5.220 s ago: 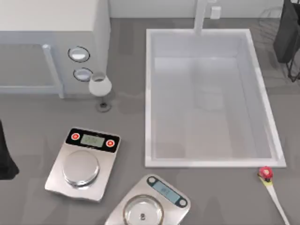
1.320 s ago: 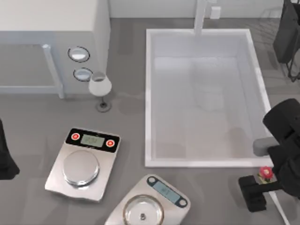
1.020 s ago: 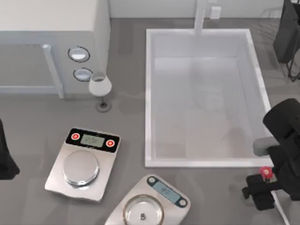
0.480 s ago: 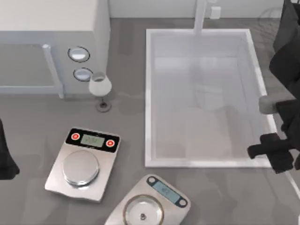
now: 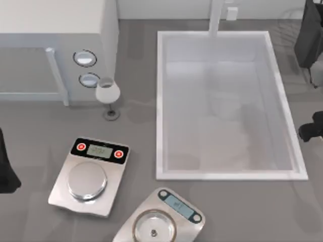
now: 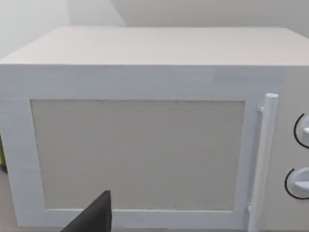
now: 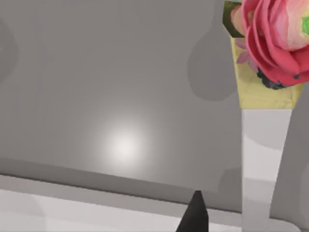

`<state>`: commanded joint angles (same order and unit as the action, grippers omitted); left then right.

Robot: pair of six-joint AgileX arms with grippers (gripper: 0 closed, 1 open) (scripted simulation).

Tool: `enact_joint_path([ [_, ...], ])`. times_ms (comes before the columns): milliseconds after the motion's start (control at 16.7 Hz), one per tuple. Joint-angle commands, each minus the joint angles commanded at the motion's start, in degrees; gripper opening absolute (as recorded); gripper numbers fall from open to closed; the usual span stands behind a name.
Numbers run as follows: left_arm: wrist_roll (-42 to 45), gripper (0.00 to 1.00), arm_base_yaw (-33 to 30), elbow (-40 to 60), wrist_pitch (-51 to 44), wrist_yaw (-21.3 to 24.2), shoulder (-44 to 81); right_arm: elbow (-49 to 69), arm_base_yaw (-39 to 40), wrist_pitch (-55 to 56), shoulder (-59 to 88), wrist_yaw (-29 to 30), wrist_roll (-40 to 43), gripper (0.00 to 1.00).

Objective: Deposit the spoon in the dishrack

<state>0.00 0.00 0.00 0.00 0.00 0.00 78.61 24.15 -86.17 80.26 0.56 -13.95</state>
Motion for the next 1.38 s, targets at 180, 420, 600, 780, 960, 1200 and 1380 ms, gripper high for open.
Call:
enact_joint_path([
  [180,0.00,1.00,0.00,0.00,0.00,0.00,0.00,0.03,0.00,-0.03,-0.02,0.00,0.00,0.00],
  [420,0.00,1.00,0.00,0.00,0.00,0.00,0.00,-0.23,-1.36,2.01,-0.49,-1.05,0.31,0.00],
  [600,0.00,1.00,0.00,0.00,0.00,0.00,0.00,-0.88,-7.07,8.78,-2.65,-4.52,1.55,0.00],
  [780,0.00,1.00,0.00,0.00,0.00,0.00,0.00,-2.46,-15.95,19.83,-5.65,-9.77,3.36,0.00],
  [960,0.00,1.00,0.00,0.00,0.00,0.00,0.00,-4.86,-26.57,33.93,-9.18,-15.91,5.58,0.00],
  [1200,0.00,1.00,0.00,0.00,0.00,0.00,0.00,-8.48,-41.31,54.26,-14.72,-24.46,8.87,0.00],
  [1380,0.00,1.00,0.00,0.00,0.00,0.00,0.00,-10.82,-51.07,67.15,-19.01,-30.25,11.06,0.00],
])
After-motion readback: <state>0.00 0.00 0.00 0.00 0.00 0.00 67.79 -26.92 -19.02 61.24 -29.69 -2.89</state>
